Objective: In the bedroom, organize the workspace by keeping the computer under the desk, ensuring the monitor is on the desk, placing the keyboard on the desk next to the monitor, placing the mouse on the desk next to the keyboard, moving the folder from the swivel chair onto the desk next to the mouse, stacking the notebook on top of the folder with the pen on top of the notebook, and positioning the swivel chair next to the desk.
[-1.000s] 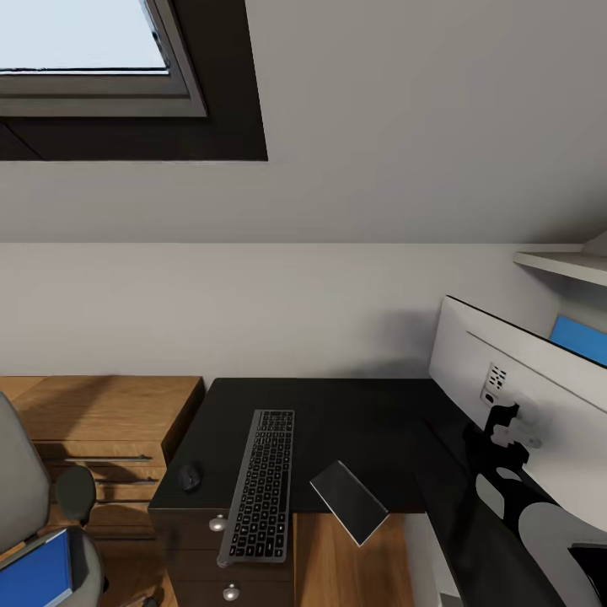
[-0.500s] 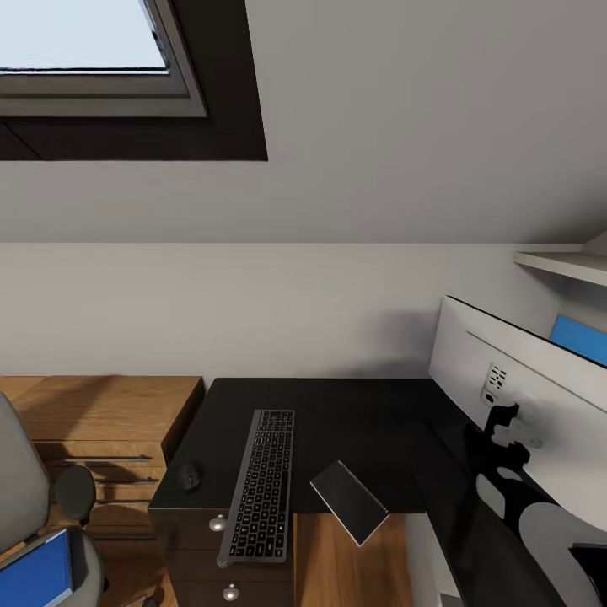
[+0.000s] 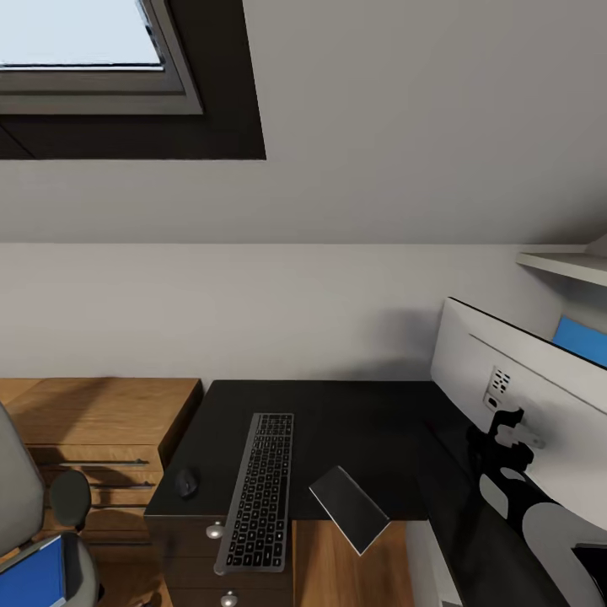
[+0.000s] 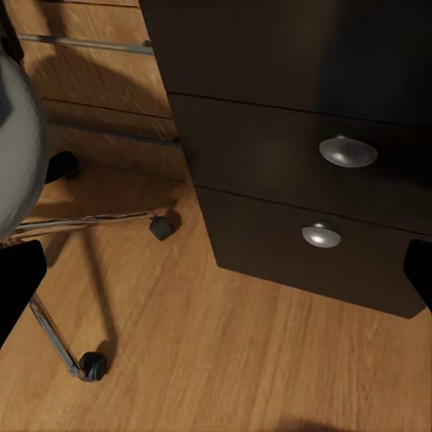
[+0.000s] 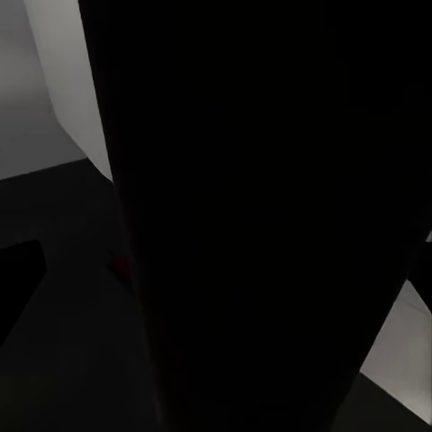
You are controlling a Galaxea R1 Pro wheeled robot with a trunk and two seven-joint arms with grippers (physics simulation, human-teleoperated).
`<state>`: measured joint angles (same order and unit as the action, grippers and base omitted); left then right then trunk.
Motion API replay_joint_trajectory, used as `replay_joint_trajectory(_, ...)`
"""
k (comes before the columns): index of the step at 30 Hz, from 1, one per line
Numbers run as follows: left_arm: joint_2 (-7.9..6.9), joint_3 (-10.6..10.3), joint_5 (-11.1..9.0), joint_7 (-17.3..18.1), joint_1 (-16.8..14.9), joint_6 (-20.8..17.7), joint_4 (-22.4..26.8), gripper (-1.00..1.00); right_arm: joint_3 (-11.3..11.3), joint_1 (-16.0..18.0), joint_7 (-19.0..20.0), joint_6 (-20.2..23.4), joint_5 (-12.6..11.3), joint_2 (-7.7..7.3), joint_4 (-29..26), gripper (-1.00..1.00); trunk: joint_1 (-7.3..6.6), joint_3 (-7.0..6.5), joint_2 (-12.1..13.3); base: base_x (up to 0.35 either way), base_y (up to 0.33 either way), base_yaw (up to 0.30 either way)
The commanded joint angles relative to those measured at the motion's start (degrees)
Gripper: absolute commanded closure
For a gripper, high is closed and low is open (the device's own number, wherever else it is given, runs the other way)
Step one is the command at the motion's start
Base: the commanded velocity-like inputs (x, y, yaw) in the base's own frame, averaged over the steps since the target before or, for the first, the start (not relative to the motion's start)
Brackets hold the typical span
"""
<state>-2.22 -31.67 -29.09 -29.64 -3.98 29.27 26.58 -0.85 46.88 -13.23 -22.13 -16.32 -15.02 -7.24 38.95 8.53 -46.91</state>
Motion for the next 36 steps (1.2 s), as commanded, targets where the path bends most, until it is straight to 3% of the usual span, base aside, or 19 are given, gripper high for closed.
replay_joint_trajectory(1, -0.07, -0.5, -0.4, -0.4, -0.1, 0.2, 0.0, -1.00, -0.1, 0.1, 0.0, -0.2, -0.3, 0.00, 0.0, -1.00, 0.01, 0.09, -0.1, 0.003, 0.000, 0.000)
replay_joint_trajectory(7, -0.07, -0.5, -0.4, -0.4, -0.1, 0.2, 0.0, -1.00, -0.1, 0.1, -0.1, -0.2, -0.3, -0.01, 0.0, -1.00, 0.01, 0.09, -0.1, 0.001, 0.000, 0.000)
replay_joint_trajectory(8, -0.07, -0.5, -0.4, -0.4, -0.1, 0.2, 0.0, -1.00, -0.1, 0.1, -0.1, -0.2, -0.3, -0.01, 0.0, 1.00, 0.01, 0.09, -0.1, 0.000, 0.000, 0.000)
replay_joint_trajectory(36, -0.07, -0.5, -0.4, -0.4, -0.1, 0.2, 0.0, -1.00, -0.1, 0.1, -0.1, -0.2, -0.6, -0.01, -0.1, 1.00, 0.01, 0.09, -0.1, 0.000, 0.000, 0.000)
